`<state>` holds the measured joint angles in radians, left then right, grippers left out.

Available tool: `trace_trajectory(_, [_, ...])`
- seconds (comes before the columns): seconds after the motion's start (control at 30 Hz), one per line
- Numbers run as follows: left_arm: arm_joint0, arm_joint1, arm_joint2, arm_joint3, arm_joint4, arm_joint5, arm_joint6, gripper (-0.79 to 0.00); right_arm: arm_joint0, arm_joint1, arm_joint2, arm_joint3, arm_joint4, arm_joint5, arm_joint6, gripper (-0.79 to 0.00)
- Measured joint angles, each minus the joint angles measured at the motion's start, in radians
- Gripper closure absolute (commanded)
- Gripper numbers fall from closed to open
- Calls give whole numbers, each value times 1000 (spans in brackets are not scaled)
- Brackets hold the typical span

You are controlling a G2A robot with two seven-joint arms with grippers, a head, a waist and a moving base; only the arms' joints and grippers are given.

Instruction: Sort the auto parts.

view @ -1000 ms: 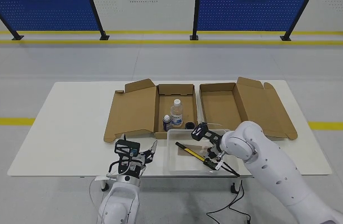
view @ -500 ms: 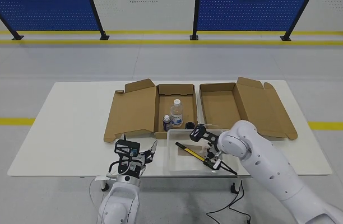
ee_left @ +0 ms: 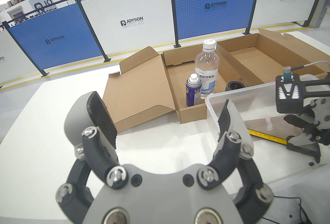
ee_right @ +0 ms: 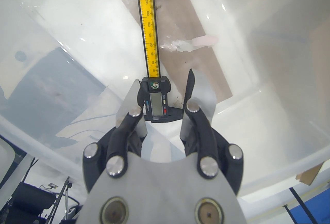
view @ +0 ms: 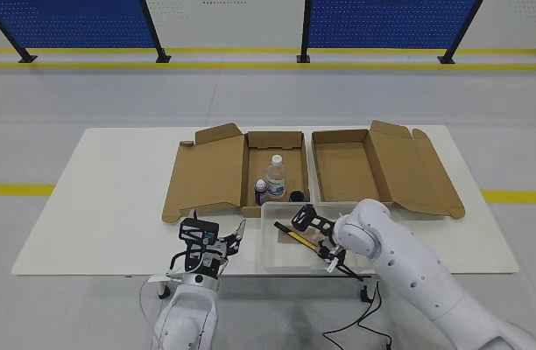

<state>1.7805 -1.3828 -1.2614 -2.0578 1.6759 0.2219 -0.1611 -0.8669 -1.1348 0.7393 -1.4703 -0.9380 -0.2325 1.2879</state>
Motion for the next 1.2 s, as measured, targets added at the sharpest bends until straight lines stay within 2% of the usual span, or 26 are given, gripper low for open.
trace_trajectory(0.4, [0,0,0,0,0,0,0,-785,-60,17,44,-42,-30,-11,-30,-388])
trace_trajectory(0.5, [0,0,0,0,0,0,0,-785,-64,16,45,-34,-21,-19,-29,-443])
trace_trajectory(0.6, [0,0,0,0,0,0,0,-785,-59,13,41,-25,-11,-25,-25,-428])
trace_trajectory(0.73, [0,0,0,0,0,0,0,-785,-53,8,32,-9,-7,-27,-23,-471])
trace_trajectory(0.97, [0,0,0,0,0,0,0,-785,-39,-2,16,34,-1,-39,-30,-456])
trace_trajectory(1.2, [0,0,0,0,0,0,0,-785,-33,-9,4,53,2,-41,-29,-376])
